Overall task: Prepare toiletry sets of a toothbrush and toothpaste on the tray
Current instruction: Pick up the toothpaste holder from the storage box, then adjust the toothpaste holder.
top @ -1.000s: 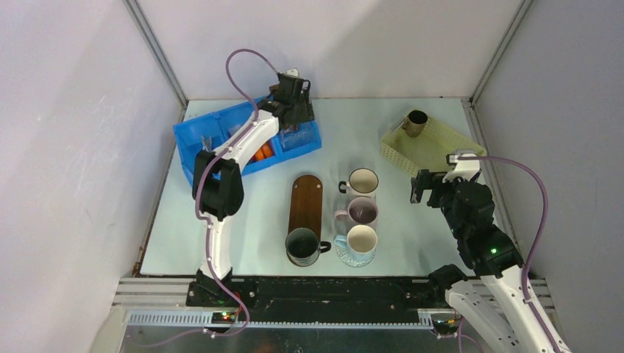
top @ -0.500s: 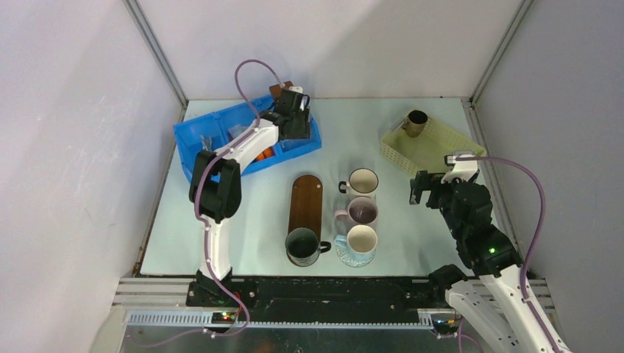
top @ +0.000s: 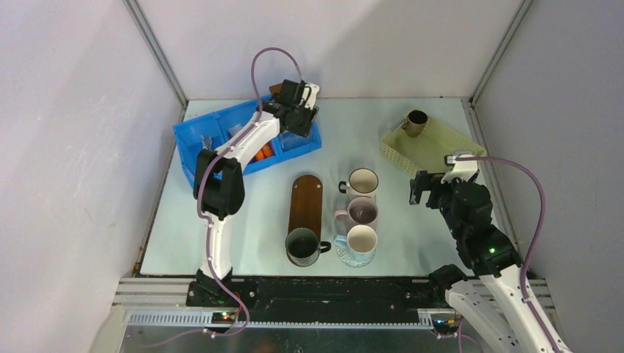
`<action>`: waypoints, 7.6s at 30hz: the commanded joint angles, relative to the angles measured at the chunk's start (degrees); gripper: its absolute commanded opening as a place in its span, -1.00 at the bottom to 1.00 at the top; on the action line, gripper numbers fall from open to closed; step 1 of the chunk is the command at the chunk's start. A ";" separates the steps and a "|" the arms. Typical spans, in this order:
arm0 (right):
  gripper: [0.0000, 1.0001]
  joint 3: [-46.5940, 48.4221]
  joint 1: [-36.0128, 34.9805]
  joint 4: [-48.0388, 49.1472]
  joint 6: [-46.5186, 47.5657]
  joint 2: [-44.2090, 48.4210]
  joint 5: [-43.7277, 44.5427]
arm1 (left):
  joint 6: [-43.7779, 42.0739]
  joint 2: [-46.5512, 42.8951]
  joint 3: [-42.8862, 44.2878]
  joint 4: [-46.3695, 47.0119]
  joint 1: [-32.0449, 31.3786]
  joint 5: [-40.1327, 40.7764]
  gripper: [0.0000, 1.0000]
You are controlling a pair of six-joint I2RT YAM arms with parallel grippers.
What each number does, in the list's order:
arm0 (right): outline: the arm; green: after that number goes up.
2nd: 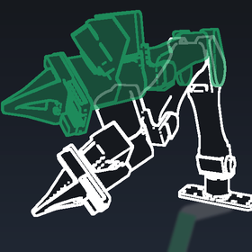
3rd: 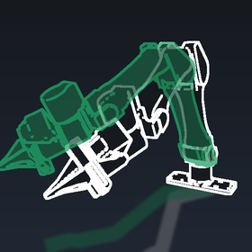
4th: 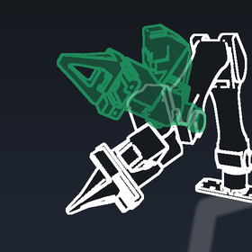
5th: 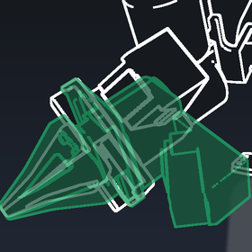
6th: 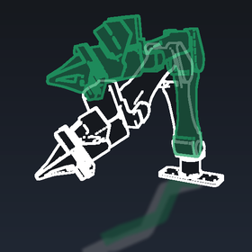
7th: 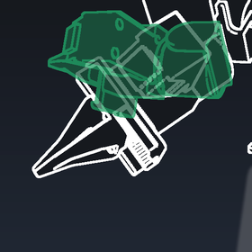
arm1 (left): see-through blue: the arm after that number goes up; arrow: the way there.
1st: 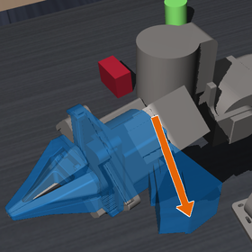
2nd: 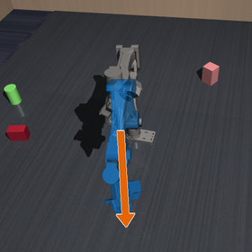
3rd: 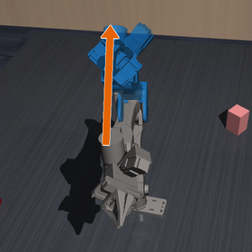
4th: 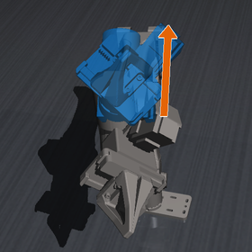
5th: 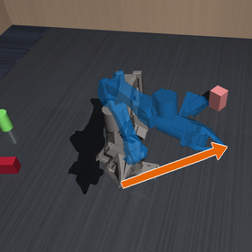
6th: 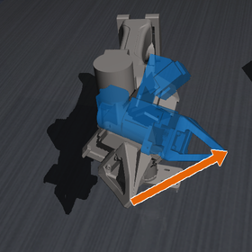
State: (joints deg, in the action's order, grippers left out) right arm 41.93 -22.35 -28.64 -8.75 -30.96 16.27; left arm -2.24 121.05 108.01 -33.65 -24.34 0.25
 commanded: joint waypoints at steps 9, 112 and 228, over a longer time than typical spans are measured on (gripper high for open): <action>1.00 0.07 0.11 0.74 -0.10 0.70 -0.19 | -16.94 5.73 7.70 -10.31 0.31 -8.68 0.01; 0.26 66.34 -16.25 -22.73 22.25 -59.61 -44.77 | -79.12 -51.11 -69.03 54.76 -47.57 46.62 -1.00; -1.00 60.37 -21.23 -15.61 -45.12 -62.15 12.95 | 37.17 -53.13 -39.47 27.77 -15.40 -2.27 0.41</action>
State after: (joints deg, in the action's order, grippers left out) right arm 102.43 -42.85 -48.05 -53.39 -94.59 28.29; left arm 30.48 65.76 65.80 -10.22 -41.95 6.59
